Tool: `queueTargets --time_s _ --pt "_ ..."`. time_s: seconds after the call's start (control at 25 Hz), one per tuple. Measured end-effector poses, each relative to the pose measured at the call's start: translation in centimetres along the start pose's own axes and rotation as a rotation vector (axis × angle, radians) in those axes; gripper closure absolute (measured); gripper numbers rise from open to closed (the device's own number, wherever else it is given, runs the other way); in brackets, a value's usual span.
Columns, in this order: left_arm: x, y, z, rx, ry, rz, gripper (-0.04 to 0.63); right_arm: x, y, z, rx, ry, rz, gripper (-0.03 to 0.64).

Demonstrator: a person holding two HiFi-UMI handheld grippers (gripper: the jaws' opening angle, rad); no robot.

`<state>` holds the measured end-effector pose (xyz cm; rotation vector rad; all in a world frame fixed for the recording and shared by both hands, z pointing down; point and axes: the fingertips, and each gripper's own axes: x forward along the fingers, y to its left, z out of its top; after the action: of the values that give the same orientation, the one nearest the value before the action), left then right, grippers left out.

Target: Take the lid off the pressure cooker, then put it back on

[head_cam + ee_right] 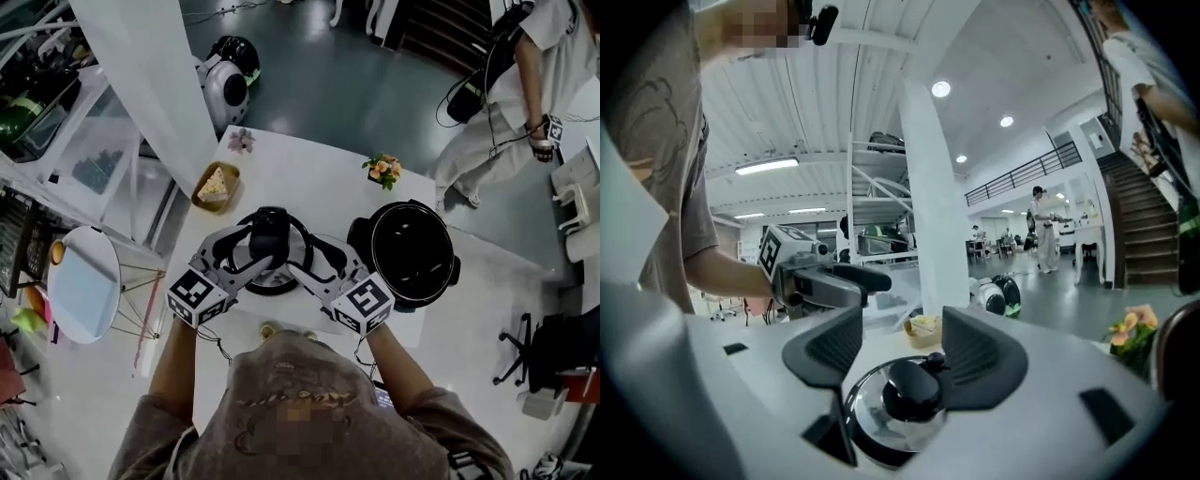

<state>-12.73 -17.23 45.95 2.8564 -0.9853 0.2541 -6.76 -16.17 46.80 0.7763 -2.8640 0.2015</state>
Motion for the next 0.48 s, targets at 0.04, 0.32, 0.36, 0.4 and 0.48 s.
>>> queueTargets --time_s 0.04,0.32,0.36,0.4,0.48 --pt "0.0 0.3 -0.8 -0.001 0.015 -0.004 0.341 0.7 0.1 -0.9 0.004 0.019 0.008 0.357" --pt "0.3 2.0 -6.3 -0.011 0.115 -0.056 0.321 4.2 0.1 -6.8 0.042 0.148 0.046 0.339" --pt "0.4 2.2 -7.1 -0.009 0.132 -0.066 0.320 4.6 0.1 -7.6 0.047 0.162 0.048 0.336" --pt "0.5 2.4 -7.9 -0.007 0.148 -0.078 0.319 5.0 -0.1 -8.3 0.050 0.175 0.048 0.333" --pt "0.9 2.6 -9.3 -0.003 0.172 -0.105 0.316 5.6 -0.4 -9.6 0.057 0.197 0.041 0.331"
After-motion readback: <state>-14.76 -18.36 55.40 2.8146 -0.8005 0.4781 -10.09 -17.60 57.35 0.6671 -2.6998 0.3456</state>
